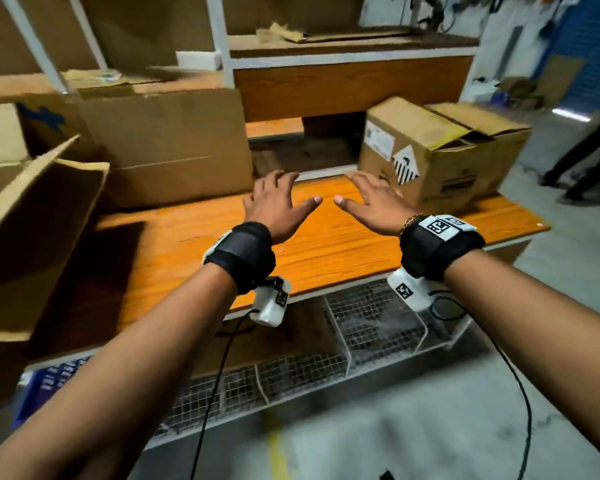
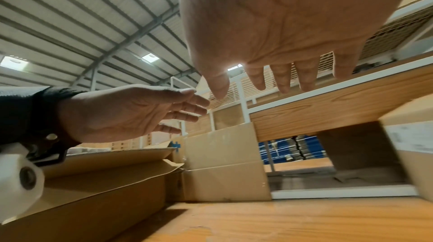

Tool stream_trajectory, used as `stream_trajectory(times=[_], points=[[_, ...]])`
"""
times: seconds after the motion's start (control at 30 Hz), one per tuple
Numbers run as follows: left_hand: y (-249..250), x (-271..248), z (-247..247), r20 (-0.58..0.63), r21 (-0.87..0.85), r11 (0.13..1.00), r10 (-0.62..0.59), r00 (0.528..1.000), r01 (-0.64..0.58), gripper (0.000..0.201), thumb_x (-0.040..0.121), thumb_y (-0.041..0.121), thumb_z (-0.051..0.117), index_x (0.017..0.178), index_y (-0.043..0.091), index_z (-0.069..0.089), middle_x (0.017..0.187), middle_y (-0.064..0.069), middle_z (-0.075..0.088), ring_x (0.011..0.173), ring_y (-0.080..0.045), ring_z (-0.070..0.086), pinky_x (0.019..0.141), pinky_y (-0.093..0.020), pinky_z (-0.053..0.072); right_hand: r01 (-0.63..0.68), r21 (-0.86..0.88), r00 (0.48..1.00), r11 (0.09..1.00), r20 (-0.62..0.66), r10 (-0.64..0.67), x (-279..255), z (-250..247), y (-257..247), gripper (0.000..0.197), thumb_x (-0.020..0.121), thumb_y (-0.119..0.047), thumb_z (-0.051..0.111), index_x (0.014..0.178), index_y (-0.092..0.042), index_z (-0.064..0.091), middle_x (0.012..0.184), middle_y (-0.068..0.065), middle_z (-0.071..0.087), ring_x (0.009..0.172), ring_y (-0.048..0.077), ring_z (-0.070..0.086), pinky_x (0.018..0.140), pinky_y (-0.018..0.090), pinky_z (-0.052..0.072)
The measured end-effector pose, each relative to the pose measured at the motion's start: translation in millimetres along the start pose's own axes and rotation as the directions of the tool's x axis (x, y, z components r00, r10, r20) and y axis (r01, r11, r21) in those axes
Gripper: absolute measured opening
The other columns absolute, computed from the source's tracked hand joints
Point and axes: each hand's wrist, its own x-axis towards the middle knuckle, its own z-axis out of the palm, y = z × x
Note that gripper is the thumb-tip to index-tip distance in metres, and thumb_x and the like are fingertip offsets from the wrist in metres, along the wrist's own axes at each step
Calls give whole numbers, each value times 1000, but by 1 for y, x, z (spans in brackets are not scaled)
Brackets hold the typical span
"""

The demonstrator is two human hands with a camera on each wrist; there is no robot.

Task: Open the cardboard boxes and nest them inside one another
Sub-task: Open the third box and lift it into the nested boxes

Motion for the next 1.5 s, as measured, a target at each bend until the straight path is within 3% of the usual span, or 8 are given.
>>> stream_trajectory(times=[0.5,0.67,1.0,1.1,1.17,1.23,1.4,1.5], points=[[150,166,129,92,-97,987,138,986,-129,71,88,71,39,145,28,36,153,-3,29,139,-27,27,107,-49,28,-288,67,956,955,-38,291,76,-50,214,71,94,-65,40,154,-30,26,159,3,28,139,31,37,113,52,27],[176,223,161,167,-151,983,134,977,-109,73,87,72,39,146,29,34,154,-5,28,138,-30,27,110,-52,30,-348,136,935,927,-24,355,116,-62,272,73,91,-70,40,154,-35,24,163,3,20,145,33,29,114,62,25],[216,291,215,250,-241,970,43,967,19,75,87,72,39,150,32,27,157,-11,20,140,-37,31,112,-49,32,-334,222,914,916,-162,373,186,-91,381,64,94,-60,47,147,-24,39,155,8,34,141,33,33,113,51,30],[232,307,231,269,-296,948,-30,963,113,73,91,68,38,153,34,20,159,-14,17,141,-36,30,114,-44,31,-361,245,909,900,-124,398,202,-95,411,62,95,-61,45,146,-26,41,156,7,31,143,35,27,115,53,25],[245,315,244,267,-328,927,-92,959,181,71,94,64,37,154,33,17,158,-16,21,142,-35,29,112,-40,29,-366,269,914,891,-75,399,210,-95,430,63,95,-61,46,146,-25,42,156,9,31,143,35,27,115,48,25],[256,320,258,280,-406,886,-111,953,223,70,95,60,38,154,28,18,156,-14,29,142,-32,31,111,-37,29,-356,314,920,880,-46,389,213,-95,444,69,90,-65,51,145,-23,44,154,10,34,140,33,34,113,43,30],[267,318,275,257,-483,833,-159,953,269,79,91,61,44,155,24,15,158,-10,28,143,-28,31,116,-39,28,-330,457,932,826,18,362,222,-89,468,106,51,-100,48,137,-37,47,149,3,45,132,31,44,101,57,45],[259,312,271,220,-453,851,-184,958,267,85,86,66,49,154,24,19,156,-8,32,140,-27,35,114,-40,32,-338,515,932,788,62,358,221,-93,456,100,63,-94,48,144,-36,38,152,5,41,134,30,42,105,56,41]])
